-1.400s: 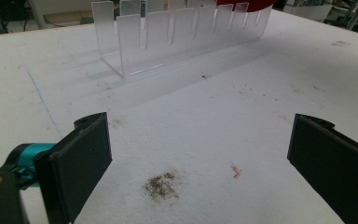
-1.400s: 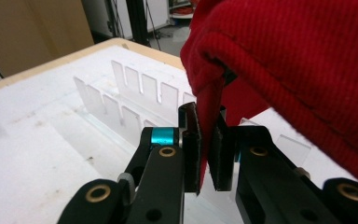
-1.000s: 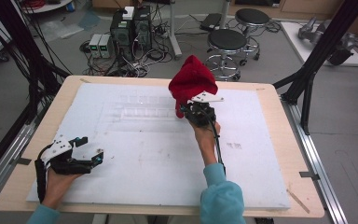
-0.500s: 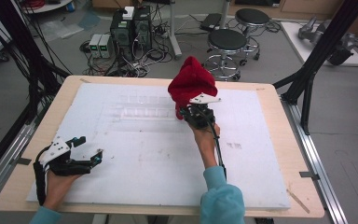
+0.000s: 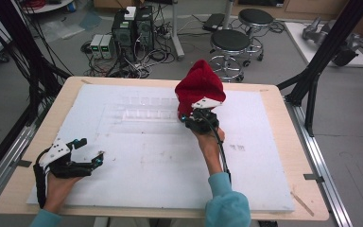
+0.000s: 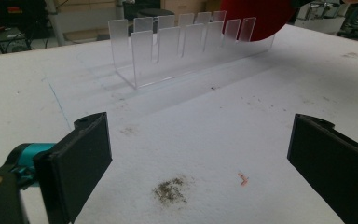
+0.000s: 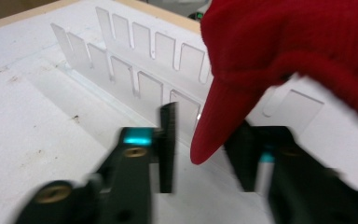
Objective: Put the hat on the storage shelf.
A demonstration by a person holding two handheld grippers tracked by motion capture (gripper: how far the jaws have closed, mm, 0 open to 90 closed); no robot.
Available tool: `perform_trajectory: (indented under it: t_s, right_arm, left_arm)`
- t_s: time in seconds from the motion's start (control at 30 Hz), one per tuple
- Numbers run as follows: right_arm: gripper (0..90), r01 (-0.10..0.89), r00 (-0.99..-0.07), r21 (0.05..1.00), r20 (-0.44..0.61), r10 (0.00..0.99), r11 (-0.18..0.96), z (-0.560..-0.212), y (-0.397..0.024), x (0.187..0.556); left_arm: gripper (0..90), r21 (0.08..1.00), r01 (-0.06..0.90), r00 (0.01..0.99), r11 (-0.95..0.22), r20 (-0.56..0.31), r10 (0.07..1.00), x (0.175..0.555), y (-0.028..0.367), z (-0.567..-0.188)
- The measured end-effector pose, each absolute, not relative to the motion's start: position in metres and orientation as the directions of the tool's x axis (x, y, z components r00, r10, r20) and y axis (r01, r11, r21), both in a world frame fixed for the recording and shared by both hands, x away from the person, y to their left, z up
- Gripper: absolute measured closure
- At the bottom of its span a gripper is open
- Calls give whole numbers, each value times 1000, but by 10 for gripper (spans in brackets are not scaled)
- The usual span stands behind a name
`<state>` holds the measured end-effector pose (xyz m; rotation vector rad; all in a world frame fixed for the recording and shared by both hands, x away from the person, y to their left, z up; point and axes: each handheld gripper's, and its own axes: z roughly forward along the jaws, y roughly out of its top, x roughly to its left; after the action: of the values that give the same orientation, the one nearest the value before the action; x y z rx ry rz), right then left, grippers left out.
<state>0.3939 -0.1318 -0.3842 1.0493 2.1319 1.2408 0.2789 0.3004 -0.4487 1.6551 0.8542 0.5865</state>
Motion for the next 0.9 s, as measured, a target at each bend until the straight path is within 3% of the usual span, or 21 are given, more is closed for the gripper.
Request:
perform_trajectory:
  t_s: [0.1, 0.23, 0.6, 0.8, 0.9]
  right_arm:
    - [383, 405, -588, 862, -10, 809, 305, -385, -137, 384]
    - [251, 408, -590, 859, -11, 808, 310, -372, -144, 362]
    - [173, 192, -620, 946, -90, 779, 261, -337, -187, 281]
    - [147, 147, -537, 970, -85, 839, 192, -371, -229, 246]
    - [120, 155, -503, 981, -25, 864, 119, -400, -246, 240]
  left_arm:
    - [66, 966, 233, 612, -111, -57, 789, 279, 301, -449]
    - [65, 965, 238, 609, -111, -59, 791, 280, 300, -449]
    - [66, 972, 215, 593, -91, -56, 803, 277, 302, -449]
    - [66, 979, 180, 593, -96, -30, 805, 273, 302, -449]
    - [65, 980, 170, 586, -104, -15, 810, 272, 300, -449]
